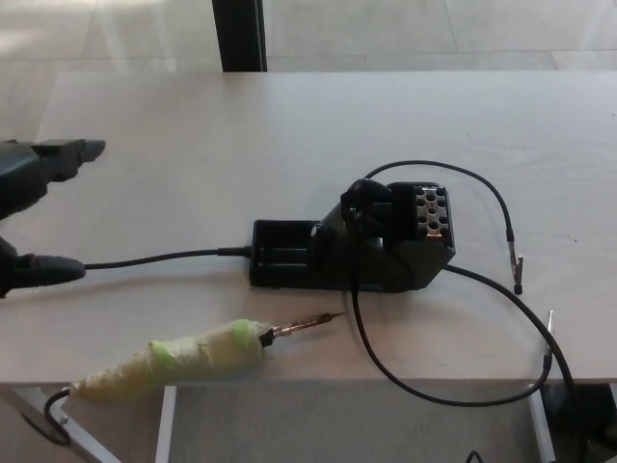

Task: Use the left hand of the robot to grab the soldering gun kept on the middle of the table and pull it out of its base and keep it on the left side of the base

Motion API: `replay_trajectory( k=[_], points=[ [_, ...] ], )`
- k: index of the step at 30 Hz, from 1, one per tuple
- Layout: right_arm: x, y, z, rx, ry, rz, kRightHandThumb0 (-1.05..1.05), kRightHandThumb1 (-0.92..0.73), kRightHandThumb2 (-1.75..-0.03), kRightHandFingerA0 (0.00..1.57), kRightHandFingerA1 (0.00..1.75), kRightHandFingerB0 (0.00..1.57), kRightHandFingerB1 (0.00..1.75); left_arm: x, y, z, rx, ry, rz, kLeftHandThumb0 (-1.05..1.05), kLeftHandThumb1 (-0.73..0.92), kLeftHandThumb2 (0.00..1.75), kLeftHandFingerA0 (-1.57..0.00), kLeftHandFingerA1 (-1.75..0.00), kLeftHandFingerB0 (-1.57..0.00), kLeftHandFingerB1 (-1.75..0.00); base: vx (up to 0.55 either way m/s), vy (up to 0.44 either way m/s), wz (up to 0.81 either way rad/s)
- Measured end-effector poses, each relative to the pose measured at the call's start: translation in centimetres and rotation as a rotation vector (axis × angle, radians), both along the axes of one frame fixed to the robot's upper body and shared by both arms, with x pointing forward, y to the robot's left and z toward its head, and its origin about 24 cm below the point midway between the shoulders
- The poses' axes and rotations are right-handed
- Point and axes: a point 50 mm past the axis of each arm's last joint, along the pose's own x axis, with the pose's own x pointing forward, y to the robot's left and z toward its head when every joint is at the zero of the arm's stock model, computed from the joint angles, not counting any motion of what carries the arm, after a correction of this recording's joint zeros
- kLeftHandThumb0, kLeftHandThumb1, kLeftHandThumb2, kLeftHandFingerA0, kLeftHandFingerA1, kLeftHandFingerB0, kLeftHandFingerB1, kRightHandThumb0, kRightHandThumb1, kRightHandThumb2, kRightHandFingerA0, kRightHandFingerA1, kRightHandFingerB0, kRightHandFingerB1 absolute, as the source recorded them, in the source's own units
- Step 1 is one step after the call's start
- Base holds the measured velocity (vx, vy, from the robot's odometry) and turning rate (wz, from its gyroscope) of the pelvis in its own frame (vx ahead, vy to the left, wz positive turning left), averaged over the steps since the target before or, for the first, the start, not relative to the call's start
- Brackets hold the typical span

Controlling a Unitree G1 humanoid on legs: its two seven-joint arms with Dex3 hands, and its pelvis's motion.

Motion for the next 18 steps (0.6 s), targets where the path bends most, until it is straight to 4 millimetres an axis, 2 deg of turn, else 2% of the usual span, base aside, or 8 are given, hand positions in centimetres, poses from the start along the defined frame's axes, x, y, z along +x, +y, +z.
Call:
replay_trajectory(
  k=[2, 6, 8, 9, 10, 11, 12, 18],
  points=[
    [0.0, 0.0, 0.0, 0.0, 0.0, 0.0, -1.05, -0.8, -0.91, 0.75, 0.69, 0.6, 0.48, -0.5, 0.8, 0.1, -0.039, 0.002, 0.029, -0.68, 0.56, 0.93, 0.0, -0.3, -0.03, -0.25, 0.0, 0.0, 0.0],
    [0.0, 0.0, 0.0, 0.0, 0.001, 0.0, -1.05, -0.79, -0.93, 0.77, 0.71, 0.61, 0.49, -1.9, 2.7, 0.0, -0.146, -0.002, 0.099, -0.67, 0.51, 0.9, 0.0, -0.34, -0.07, -0.35, 0.0, 0.0, 0.0],
    [0.0, 0.0, 0.0, 0.0, 0.001, 0.0, -1.05, -0.8, -0.92, 0.77, 0.69, 0.6, 0.48, -2.5, 3.3, -0.1, -0.195, -0.01, 0.126, -0.74, 0.56, 0.91, 0.0, -0.2, -0.01, -0.13, 0.0, 0.0, 0.0],
    [0.0, 0.0, 0.0, 0.0, 0.001, 0.0, -1.05, -0.79, -0.91, 0.78, 0.7, 0.61, 0.49, -2.9, 3.7, -0.3, -0.226, -0.017, 0.146, -0.77, 0.47, 0.77, 0.0, -0.1, 0.0, -0.01, 0.0, 0.0, 0.0],
    [0.0, 0.0, 0.0, 0.0, 0.001, 0.0, -1.05, -0.79, -0.92, 0.79, 0.7, 0.62, 0.49, -3.2, 4.1, -0.4, -0.258, -0.027, 0.163, -0.57, 0.85, 0.64, 0.0, 0.0, 0.0, 0.0, 0.0, 0.0, 0.0],
    [0.0, 0.0, 0.0, 0.0, 0.001, -0.001, -1.05, -0.79, -0.92, 0.78, 0.68, 0.62, 0.49, -3.5, 4.5, -0.5, -0.295, -0.042, 0.184, -0.53, 0.89, 0.66, 0.0, 0.0, 0.0, 0.0, 0.0, 0.0, 0.0],
    [0.0, 0.0, 0.0, 0.0, 0.001, -0.001, -1.05, -0.79, -0.92, 0.8, 0.71, 0.63, 0.5, -3.8, 4.9, -0.5, -0.326, -0.061, 0.203, -0.52, 0.86, 0.86, 0.0, 0.0, 0.0, 0.0, 0.0, 0.0, 0.0],
    [-0.1, 0.0, 0.0, 0.0, 0.002, -0.001, -1.05, -0.79, -0.92, 0.8, 0.7, 0.61, 0.49, -4.9, 6.7, -0.3, -0.476, -0.188, 0.3, -0.48, 0.9, 0.72, 0.0, 0.0, 0.0, 0.0, 0.0, 0.0, 0.0]
  ],
)
